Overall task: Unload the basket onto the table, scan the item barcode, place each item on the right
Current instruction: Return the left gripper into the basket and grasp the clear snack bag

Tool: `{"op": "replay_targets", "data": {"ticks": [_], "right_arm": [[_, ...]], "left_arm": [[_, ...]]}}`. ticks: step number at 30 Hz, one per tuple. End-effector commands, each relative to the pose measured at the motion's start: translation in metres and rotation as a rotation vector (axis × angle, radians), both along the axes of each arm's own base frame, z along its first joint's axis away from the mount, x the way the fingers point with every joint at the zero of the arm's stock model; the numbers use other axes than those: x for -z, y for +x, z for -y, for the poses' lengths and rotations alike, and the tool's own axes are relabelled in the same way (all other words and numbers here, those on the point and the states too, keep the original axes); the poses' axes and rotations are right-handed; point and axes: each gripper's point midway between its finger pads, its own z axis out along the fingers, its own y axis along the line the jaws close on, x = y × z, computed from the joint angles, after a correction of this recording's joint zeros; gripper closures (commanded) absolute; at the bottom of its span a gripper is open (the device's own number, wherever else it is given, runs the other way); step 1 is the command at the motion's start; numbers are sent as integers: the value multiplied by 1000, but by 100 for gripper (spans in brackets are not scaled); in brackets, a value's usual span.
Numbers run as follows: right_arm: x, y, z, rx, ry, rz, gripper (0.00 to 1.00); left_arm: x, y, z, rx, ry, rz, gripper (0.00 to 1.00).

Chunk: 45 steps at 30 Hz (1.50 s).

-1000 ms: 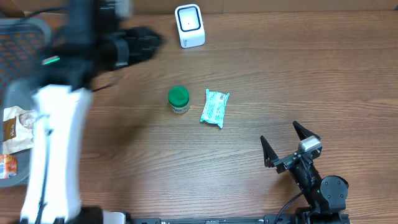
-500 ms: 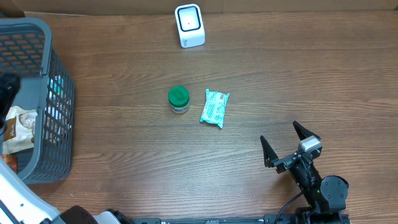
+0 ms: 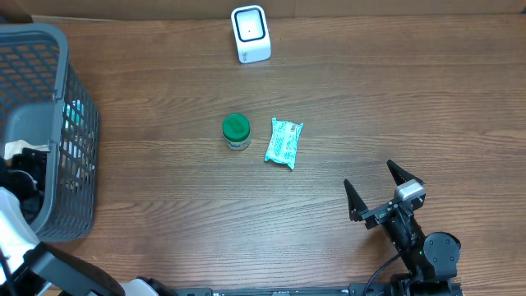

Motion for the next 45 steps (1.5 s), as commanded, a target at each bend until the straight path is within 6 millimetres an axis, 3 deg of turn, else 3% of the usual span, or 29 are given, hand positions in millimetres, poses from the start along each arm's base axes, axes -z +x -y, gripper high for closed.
{"op": "replay_targets", "data": {"ticks": [1,10,23,31,35,41,45], "right_arm": [[2,1,2,9,4,2,0],[2,1,2,9,4,2,0],[2,1,2,9,4,2,0],[2,1,2,9,4,2,0],[2,1,2,9,4,2,0],[2,1,2,9,4,2,0],[2,1,2,9,4,2,0]], "left_arm": [[21,-2,1,-3,-8,-7,16],[77,2,-8,-11,-59,-80,12],[124,29,-32,21,-11,-44,9],[164,61,-20,126,-16,8,19],[170,82,-12,175,6,56,20],[158,122,2,261,90,141,16],[156,137,15,299,138,137,16]]}}
